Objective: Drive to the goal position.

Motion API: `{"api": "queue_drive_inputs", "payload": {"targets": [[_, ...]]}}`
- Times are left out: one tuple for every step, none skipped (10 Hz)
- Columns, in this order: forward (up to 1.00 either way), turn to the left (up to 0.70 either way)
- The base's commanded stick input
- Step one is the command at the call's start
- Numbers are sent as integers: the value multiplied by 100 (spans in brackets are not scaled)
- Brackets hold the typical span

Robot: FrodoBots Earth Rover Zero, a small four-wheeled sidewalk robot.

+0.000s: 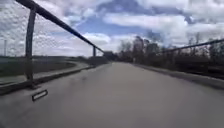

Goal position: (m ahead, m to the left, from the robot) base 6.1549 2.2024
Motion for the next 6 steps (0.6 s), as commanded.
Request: {"api": "queue_drive_inputs", "payload": {"targets": [[95,-32],[95,-37],[95,-14],[95,0],[95,0],[95,0]]}}
